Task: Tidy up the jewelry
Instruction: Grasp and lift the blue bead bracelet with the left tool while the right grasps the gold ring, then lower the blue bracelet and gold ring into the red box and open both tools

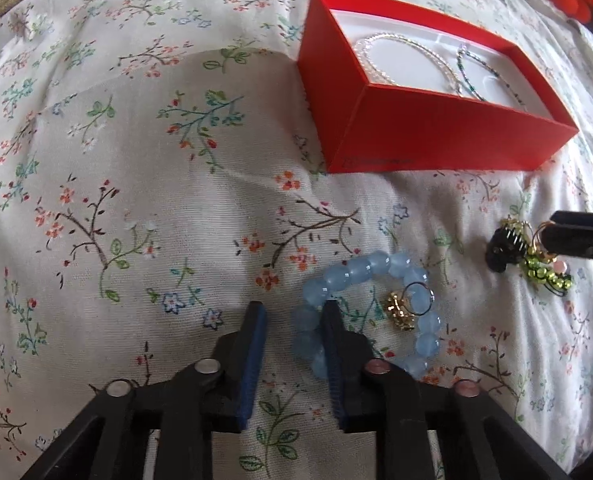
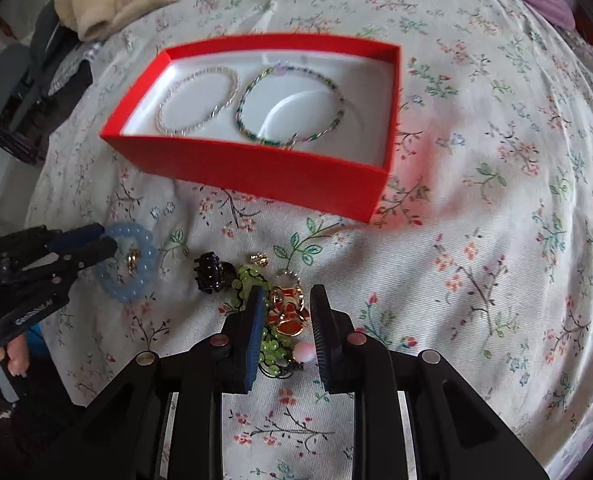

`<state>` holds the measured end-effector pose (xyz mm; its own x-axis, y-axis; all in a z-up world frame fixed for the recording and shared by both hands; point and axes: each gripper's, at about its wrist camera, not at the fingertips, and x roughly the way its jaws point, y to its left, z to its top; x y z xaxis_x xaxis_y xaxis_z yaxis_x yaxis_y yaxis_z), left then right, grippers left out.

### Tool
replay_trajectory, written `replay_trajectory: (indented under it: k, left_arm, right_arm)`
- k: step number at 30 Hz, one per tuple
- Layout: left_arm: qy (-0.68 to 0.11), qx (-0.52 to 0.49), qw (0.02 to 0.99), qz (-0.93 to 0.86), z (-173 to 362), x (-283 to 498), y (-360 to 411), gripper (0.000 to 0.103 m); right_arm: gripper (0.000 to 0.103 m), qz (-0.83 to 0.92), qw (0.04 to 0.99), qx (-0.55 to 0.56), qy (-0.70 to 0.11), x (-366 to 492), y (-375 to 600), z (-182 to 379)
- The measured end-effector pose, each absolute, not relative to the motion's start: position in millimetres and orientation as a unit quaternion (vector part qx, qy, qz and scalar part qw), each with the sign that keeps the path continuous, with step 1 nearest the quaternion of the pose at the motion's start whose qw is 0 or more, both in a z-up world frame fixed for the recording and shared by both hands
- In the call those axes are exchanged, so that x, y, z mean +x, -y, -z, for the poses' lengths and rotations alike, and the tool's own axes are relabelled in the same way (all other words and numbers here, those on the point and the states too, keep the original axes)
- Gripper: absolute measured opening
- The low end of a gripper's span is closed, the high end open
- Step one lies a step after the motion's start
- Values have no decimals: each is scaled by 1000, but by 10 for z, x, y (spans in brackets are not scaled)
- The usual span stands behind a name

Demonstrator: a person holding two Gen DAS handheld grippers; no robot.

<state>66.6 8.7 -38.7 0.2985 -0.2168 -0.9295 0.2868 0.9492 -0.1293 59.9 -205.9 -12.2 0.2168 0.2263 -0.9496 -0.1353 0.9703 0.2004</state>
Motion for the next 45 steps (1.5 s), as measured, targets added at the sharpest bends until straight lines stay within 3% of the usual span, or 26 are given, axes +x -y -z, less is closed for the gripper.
replay_trajectory:
  k: [2, 15, 17, 19, 23, 45]
  left_arm:
    - [-574, 16, 804, 155, 372, 674, -145, 9]
    - [-580, 26, 798, 160, 420, 715, -118, 11]
    - [-578, 27, 800, 159, 427, 719, -107, 10]
    - [-574, 37, 803, 158, 422, 703, -83, 9]
    - [-570, 35, 806, 157, 372, 666, -77, 8]
    - [-455, -51, 852, 255, -744, 639, 333, 8]
  right_arm:
    - [26, -111, 785, 55, -606, 592, 2150, 48]
    - [28, -106, 761, 85, -634, 579, 2138, 180]
    - [27, -103, 760, 88, -635, 581, 2135, 202]
    - [19, -101, 761, 87, -635, 585, 2134, 211]
    - [18, -91, 767, 90, -629, 596, 2137, 172]
    - [18, -93, 824, 138, -541, 603, 2268, -543]
